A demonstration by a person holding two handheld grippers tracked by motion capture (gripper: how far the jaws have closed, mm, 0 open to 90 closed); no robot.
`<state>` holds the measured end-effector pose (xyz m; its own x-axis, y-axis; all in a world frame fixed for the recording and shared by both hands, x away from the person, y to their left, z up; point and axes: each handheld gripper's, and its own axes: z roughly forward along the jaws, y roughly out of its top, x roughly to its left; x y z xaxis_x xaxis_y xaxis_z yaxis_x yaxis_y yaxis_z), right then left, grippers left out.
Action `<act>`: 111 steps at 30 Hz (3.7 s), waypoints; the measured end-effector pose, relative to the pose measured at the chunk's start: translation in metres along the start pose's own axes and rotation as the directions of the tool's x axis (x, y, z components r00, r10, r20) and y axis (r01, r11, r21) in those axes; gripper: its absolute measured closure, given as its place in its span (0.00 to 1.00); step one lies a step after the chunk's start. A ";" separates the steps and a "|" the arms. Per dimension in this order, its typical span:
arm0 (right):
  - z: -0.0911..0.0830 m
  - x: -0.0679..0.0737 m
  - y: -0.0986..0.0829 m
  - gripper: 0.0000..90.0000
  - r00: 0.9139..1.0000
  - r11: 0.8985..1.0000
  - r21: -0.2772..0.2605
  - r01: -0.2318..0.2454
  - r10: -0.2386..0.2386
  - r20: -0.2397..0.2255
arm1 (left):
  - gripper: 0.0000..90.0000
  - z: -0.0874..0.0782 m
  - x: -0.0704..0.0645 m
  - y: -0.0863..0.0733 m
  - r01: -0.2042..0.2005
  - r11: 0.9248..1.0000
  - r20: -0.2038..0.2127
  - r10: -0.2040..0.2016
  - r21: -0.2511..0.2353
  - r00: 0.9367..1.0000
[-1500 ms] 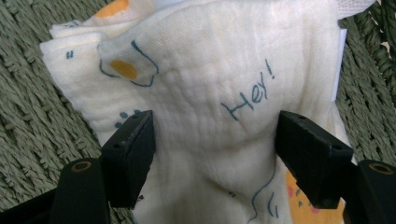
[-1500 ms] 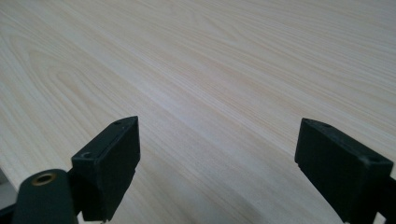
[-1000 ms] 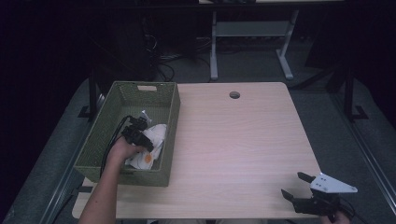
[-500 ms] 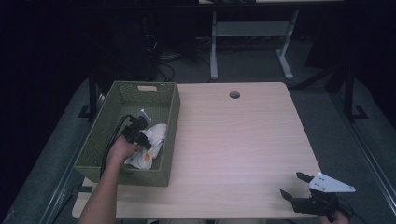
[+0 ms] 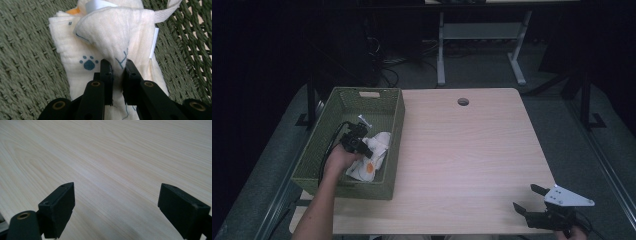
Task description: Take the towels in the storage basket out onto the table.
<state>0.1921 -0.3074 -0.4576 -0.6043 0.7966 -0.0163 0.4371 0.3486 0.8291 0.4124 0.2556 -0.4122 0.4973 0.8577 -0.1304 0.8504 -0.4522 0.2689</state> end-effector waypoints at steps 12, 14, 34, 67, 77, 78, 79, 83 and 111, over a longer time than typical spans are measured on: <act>0.000 -0.002 -0.001 0.15 1.000 1.000 0.004 -0.009 0.009 0.004 | 0.90 -0.016 0.005 -0.006 0.006 0.997 0.050 -0.003 -0.074 0.999; 0.000 -0.002 0.000 0.15 1.000 1.000 0.001 -0.009 0.009 0.004 | 0.90 -0.021 0.006 -0.008 0.008 0.995 0.057 -0.003 -0.095 0.998; 0.001 0.000 0.000 0.15 1.000 1.000 0.004 -0.010 0.010 0.010 | 0.90 -0.068 0.000 -0.053 0.003 0.928 0.163 0.062 -0.374 0.985; -0.006 -0.002 0.001 0.15 0.999 0.999 -0.031 -0.023 0.024 0.029 | 0.90 -0.094 -0.009 -0.058 0.197 0.795 0.322 -0.002 -0.574 0.947; -0.008 -0.002 0.001 0.15 0.999 0.999 -0.042 -0.023 0.025 0.031 | 0.90 -0.097 -0.010 -0.061 0.232 0.765 0.343 -0.015 -0.601 0.939; -0.008 -0.002 0.001 0.15 0.999 0.999 -0.043 -0.022 0.023 0.031 | 0.90 -0.097 -0.010 -0.061 0.235 0.762 0.346 -0.015 -0.604 0.938; -0.009 -0.002 0.001 0.15 0.999 0.999 -0.043 -0.023 0.024 0.030 | 0.90 -0.097 -0.010 -0.061 0.230 0.761 0.342 -0.012 -0.607 0.940; -0.009 -0.002 0.001 0.15 0.999 0.999 -0.045 -0.025 0.027 0.029 | 0.90 -0.098 -0.013 -0.060 0.252 0.743 0.357 -0.019 -0.620 0.934; -0.013 -0.001 0.004 0.15 0.999 0.998 -0.055 -0.010 0.013 0.042 | 0.90 -0.109 -0.044 -0.038 0.264 0.704 0.431 0.066 -0.660 0.900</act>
<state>0.1857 -0.3132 -0.4467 -0.5700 0.8211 -0.0293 0.4062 0.3126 0.8587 0.3394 0.2614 -0.3123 0.5778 0.6367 -0.5107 0.6164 0.0698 0.7844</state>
